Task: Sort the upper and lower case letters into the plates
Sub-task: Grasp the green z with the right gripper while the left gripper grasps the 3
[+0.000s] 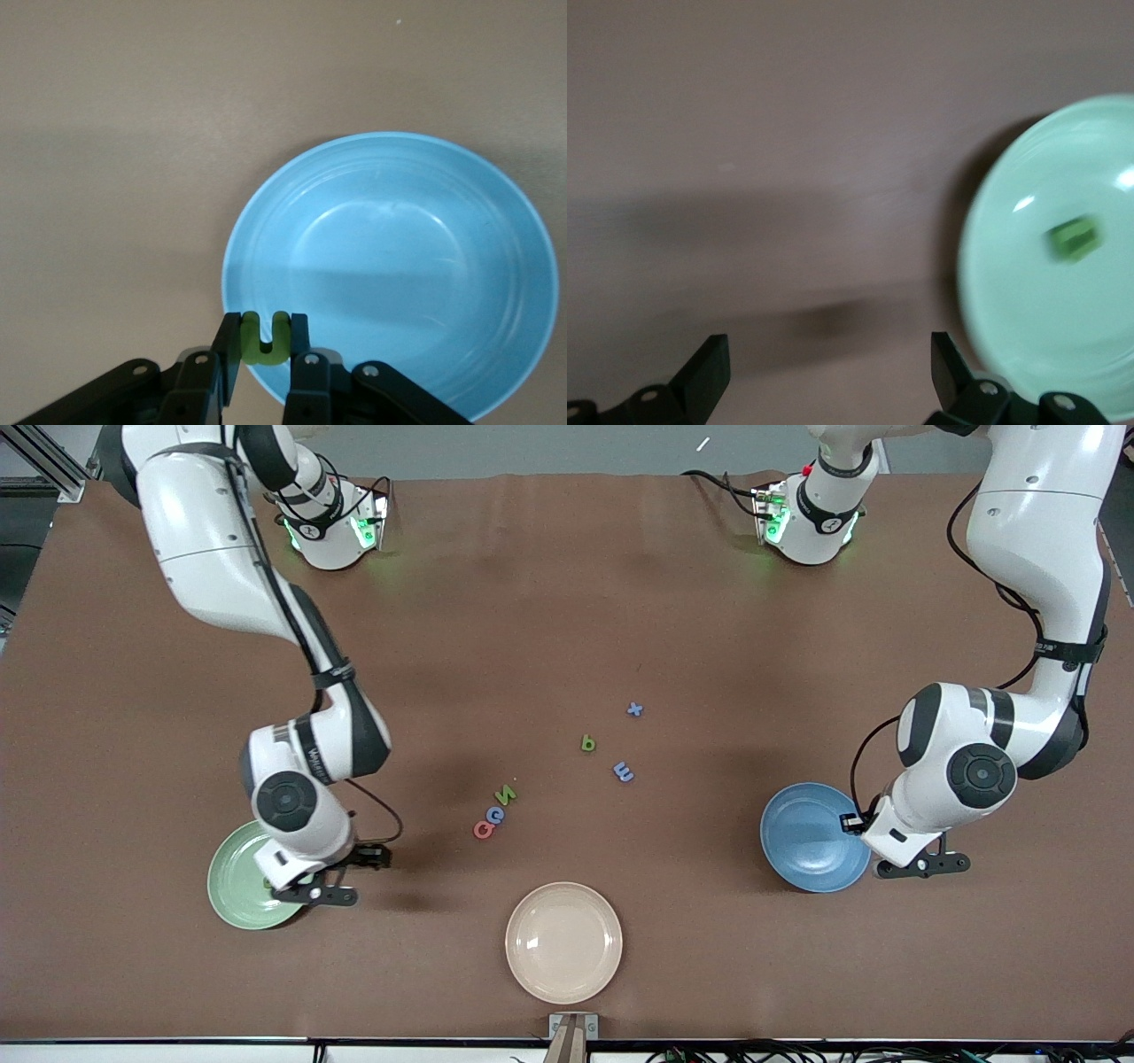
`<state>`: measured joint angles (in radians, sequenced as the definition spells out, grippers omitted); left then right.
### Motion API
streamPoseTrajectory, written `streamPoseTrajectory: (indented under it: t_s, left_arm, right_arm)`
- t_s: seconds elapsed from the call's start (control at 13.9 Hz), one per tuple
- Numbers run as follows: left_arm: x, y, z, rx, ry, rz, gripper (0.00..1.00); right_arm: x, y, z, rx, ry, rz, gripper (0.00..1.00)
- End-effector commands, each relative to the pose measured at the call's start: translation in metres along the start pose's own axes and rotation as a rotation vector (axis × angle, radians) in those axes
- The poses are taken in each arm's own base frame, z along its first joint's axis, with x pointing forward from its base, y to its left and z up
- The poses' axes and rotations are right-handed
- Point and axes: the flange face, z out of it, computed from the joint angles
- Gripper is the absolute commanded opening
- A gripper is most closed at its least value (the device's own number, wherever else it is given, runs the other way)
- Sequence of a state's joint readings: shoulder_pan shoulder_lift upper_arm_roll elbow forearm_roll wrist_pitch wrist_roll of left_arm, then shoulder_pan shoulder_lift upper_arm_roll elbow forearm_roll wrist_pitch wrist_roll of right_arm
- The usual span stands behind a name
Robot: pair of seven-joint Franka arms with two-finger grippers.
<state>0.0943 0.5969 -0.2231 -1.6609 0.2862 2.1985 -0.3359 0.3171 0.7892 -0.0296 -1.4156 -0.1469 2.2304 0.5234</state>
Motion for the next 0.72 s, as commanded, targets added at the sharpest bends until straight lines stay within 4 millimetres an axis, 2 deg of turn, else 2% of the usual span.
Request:
streamPoseTrajectory:
  t_s: [0.0,0.07,0.14,0.22,0.29,0.43,0.5,0.65]
  left_arm:
    - [0.004,0.01,0.012,-0.014,-0.009,-0.004,0.17]
    - [0.007,0.015,0.01,-0.04,0.005,-0.007,0.34]
    - [0.008,0.021,0.007,-0.041,0.014,0.017,0.92]
    - [0.006,0.027,0.01,-0.051,0.006,0.015,1.0]
    - [-0.002,0.053,0.01,-0.068,-0.004,0.022,1.0]
    - [-0.015,0.095,0.007,-0.067,-0.006,-0.028,1.0]
    - [-0.023,0.119,0.004,-0.069,-0.007,-0.054,0.95]
    - [-0.041,0.167,-0.002,-0.073,-0.008,-0.123,0.75]
  right_arm:
    - [-0.039,-0.072,-0.02,0.069,-0.031,0.137,1.0]
    - [-0.054,-0.097,-0.023,0.09,-0.042,0.19,1.0]
    - [-0.063,-0.111,-0.024,0.096,-0.046,0.237,1.0]
    - [-0.076,-0.127,-0.022,0.096,-0.056,0.273,1.0]
    - [-0.093,-0.146,-0.021,0.097,-0.069,0.301,1.0]
    - [-0.119,-0.167,-0.01,0.099,-0.073,0.336,1.0]
    - [-0.132,-0.174,0.0,0.106,-0.068,0.343,1.0]
    - [-0.143,-0.175,0.015,0.119,-0.056,0.343,1.0]
